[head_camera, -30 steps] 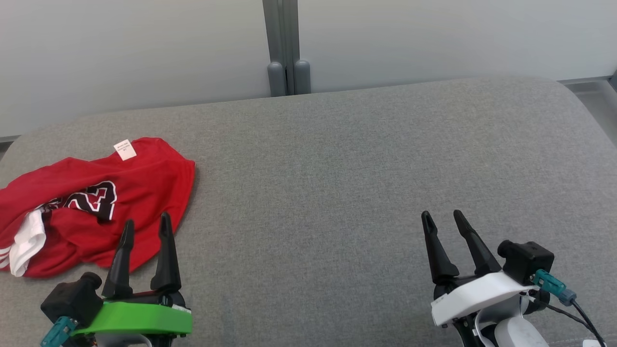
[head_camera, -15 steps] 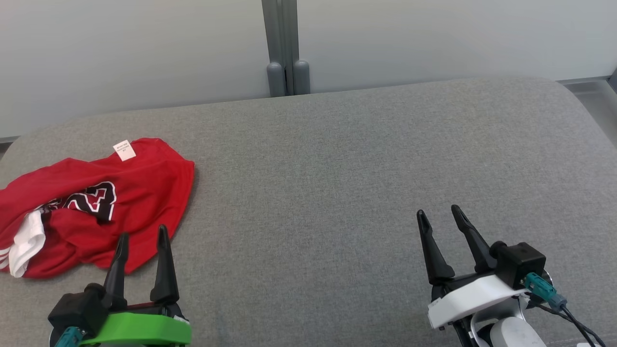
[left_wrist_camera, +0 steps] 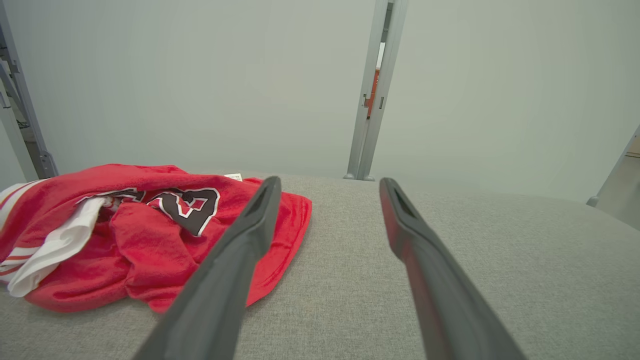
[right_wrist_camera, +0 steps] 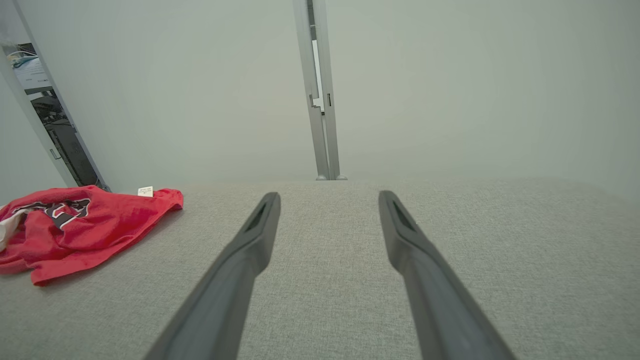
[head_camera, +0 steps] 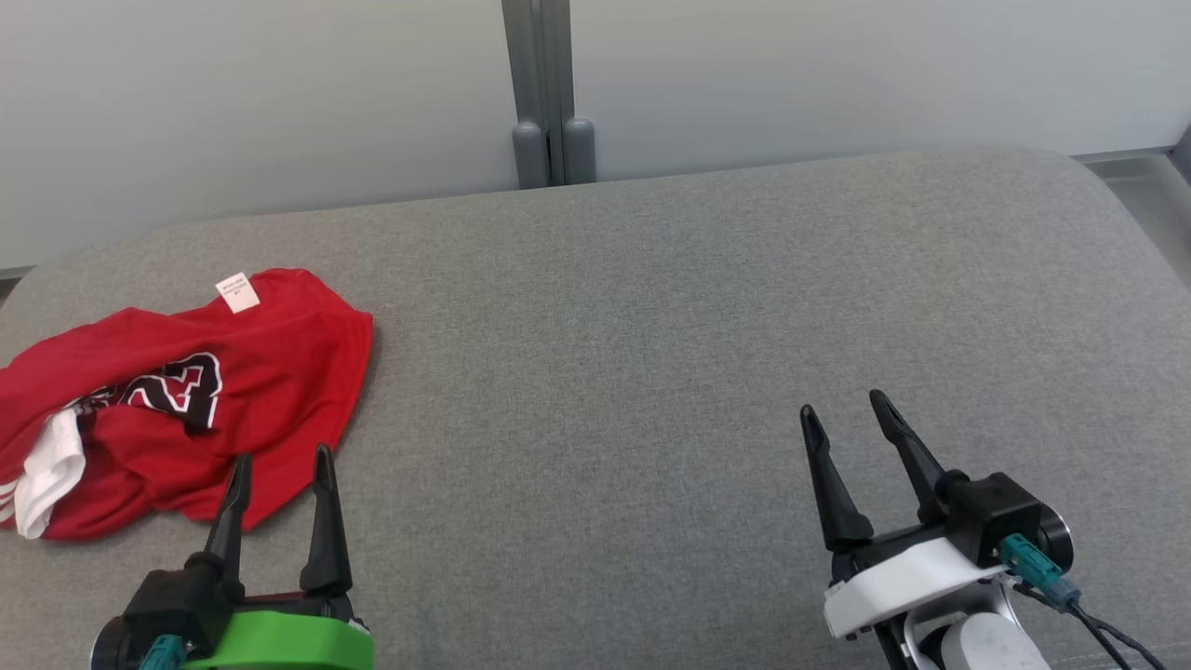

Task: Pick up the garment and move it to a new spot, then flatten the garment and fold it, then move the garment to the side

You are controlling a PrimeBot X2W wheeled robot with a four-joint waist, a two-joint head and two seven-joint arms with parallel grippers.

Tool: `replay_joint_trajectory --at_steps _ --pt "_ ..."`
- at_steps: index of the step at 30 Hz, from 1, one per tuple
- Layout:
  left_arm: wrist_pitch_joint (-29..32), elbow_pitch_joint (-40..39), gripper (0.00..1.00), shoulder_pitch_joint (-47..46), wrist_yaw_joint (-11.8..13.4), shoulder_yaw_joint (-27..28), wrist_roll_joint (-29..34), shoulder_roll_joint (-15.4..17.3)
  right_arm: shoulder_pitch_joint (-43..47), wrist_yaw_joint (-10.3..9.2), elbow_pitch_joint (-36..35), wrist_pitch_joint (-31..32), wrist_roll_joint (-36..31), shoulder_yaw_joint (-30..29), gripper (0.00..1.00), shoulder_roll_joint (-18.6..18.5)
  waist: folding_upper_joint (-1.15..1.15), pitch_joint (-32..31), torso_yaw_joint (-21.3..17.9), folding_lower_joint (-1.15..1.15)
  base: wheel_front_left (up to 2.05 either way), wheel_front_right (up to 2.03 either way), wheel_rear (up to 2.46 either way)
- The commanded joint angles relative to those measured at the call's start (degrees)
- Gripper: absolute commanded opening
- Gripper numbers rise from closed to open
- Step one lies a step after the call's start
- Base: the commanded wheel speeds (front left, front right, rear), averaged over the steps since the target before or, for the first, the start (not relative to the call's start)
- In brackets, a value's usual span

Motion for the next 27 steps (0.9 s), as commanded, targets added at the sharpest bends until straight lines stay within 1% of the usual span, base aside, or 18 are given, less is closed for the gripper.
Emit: replay_joint_trajectory --at_steps 1,8,15,27 --pt "-0.46 0.01 1.00 0.46 0.26 -0.05 1.14 0.41 0.54 0.00 -0.34 -0.51 -1.36 0.19 1.00 -0.23 0.00 -0.03 -0.03 0.00 0.00 0.00 0.00" --pt "-1.20 -0.23 1.00 0.65 0.18 0.22 3.21 0.43 0.60 0.00 -0.68 -1.26 -3.53 0.03 1.00 -0.26 0.00 0.35 -0.22 0.00 0.00 0.00 0.00" --pt "-1.00 0.88 1.00 0.19 -0.35 0.64 2.33 0.42 0.81 0.00 -0.48 -1.16 -2.39 -0.73 1.00 -0.25 0.00 0.68 -0.33 0.00 0.00 0.00 0.00" --pt "-1.01 2.14 1.00 0.16 -1.10 0.81 2.34 0.41 0.97 0.00 -0.23 -1.16 -2.36 -0.77 1.00 -0.25 0.00 0.53 -0.35 0.00 0.00 0.00 0.00"
